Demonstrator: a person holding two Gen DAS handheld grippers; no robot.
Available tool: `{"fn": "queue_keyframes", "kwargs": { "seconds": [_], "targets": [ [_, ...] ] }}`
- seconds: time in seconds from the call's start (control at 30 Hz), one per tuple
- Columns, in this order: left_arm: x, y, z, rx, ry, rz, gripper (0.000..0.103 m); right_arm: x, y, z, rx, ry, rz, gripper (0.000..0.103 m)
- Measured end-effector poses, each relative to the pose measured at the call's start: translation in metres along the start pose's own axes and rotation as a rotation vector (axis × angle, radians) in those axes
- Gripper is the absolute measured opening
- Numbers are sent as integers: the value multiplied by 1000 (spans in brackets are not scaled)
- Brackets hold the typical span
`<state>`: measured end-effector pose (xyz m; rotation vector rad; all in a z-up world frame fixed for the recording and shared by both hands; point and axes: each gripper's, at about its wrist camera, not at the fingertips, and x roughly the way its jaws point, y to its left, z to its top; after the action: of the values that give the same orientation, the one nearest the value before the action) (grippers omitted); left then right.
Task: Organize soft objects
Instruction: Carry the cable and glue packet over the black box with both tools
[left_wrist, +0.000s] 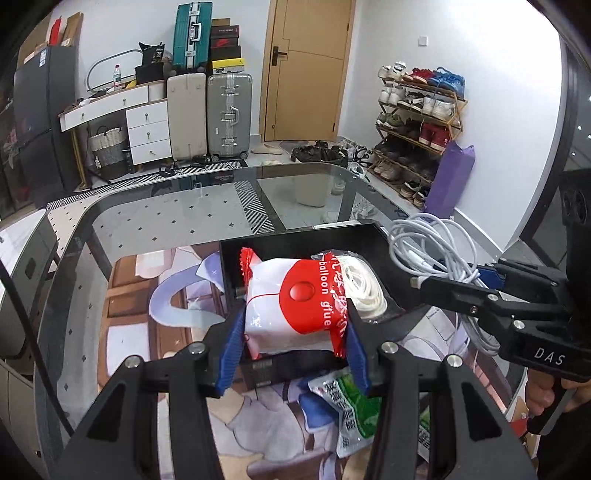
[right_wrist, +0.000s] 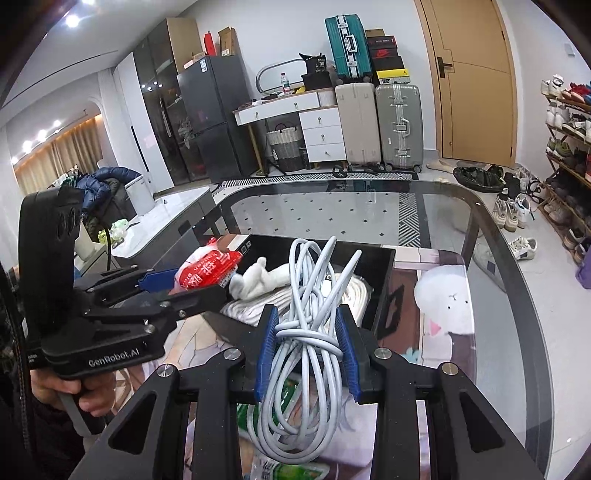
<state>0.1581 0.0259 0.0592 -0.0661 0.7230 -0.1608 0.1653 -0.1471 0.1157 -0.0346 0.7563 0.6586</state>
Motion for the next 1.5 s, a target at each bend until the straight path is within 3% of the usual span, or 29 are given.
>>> {"fn": "queue_keyframes", "kwargs": {
  "seconds": [0.87, 1.5],
  "targets": [
    [55, -10, 12, 64, 90, 0, 48, 71, -20, 23, -41, 129, -16, 32],
    [57, -13, 8, 89, 98, -9, 48, 96, -17, 36, -80, 190, -58, 32]
  ]
}}
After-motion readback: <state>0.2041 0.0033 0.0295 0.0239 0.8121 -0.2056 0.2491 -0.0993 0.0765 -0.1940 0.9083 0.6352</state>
